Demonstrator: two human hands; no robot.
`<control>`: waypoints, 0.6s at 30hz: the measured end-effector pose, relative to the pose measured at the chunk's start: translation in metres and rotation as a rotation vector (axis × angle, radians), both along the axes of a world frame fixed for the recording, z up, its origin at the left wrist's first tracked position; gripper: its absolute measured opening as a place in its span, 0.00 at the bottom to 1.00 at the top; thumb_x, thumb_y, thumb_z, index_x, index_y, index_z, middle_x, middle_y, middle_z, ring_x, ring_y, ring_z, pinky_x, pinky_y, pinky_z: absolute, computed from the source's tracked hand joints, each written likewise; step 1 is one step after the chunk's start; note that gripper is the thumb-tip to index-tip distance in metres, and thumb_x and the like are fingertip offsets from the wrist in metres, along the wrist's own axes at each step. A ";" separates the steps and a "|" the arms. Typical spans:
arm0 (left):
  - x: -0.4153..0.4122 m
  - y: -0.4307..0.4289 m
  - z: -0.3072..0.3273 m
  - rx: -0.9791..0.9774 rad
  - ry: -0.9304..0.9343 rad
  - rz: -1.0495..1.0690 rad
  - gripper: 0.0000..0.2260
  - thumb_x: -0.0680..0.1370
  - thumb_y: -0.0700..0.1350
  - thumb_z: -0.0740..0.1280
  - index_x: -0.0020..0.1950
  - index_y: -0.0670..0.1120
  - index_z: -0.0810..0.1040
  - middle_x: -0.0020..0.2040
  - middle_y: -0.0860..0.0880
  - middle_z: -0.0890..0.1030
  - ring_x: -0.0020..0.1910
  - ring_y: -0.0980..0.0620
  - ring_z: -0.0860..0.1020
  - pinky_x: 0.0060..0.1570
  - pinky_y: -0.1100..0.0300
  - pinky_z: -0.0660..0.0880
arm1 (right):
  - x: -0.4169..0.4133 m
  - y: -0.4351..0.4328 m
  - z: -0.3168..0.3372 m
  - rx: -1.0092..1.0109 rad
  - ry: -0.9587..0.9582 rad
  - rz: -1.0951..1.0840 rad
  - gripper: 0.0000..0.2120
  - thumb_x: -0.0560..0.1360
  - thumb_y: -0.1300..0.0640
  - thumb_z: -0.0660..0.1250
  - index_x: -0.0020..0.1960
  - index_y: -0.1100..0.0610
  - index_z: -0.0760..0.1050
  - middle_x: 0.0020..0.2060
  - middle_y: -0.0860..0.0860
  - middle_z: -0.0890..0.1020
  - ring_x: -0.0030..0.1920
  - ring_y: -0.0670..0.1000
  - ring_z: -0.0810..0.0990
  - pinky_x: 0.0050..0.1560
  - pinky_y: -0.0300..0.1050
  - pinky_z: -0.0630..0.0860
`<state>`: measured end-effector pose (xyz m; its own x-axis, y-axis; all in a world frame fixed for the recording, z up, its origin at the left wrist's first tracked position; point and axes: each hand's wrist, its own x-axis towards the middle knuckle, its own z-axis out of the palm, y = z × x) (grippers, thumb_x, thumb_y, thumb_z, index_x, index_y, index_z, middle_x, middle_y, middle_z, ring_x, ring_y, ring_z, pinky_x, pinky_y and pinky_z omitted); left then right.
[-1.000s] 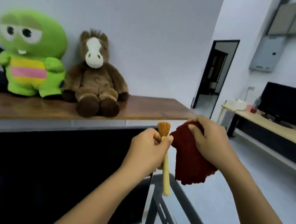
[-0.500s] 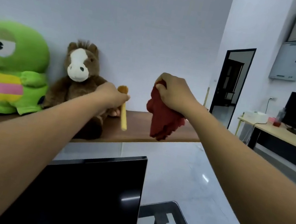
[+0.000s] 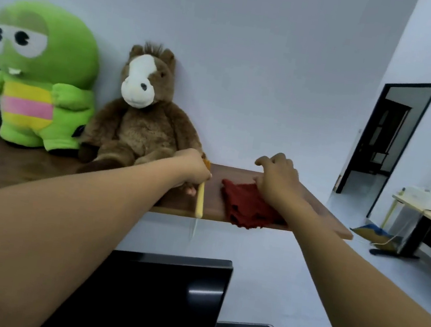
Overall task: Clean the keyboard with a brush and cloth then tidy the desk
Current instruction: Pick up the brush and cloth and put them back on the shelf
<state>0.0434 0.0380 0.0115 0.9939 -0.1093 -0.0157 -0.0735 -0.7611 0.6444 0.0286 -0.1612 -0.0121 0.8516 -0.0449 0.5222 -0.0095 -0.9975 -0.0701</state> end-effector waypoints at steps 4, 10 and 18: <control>0.010 -0.006 -0.010 0.120 0.013 -0.011 0.15 0.80 0.46 0.64 0.56 0.34 0.72 0.34 0.40 0.80 0.21 0.49 0.75 0.22 0.61 0.74 | -0.008 0.014 -0.015 -0.049 0.104 0.161 0.16 0.78 0.49 0.60 0.64 0.50 0.74 0.60 0.54 0.75 0.58 0.56 0.73 0.55 0.52 0.72; 0.018 -0.007 -0.020 0.218 0.043 -0.004 0.15 0.82 0.49 0.61 0.48 0.37 0.77 0.33 0.44 0.78 0.25 0.50 0.72 0.29 0.61 0.70 | -0.005 0.029 -0.030 0.027 0.480 0.156 0.25 0.81 0.40 0.46 0.76 0.45 0.57 0.77 0.50 0.55 0.77 0.55 0.52 0.73 0.62 0.53; 0.017 -0.010 -0.024 0.262 -0.065 0.031 0.17 0.80 0.51 0.63 0.36 0.42 0.74 0.27 0.47 0.77 0.19 0.53 0.71 0.21 0.63 0.69 | 0.001 0.047 -0.026 0.022 0.546 0.140 0.26 0.81 0.38 0.45 0.77 0.43 0.52 0.78 0.51 0.52 0.77 0.56 0.49 0.74 0.63 0.49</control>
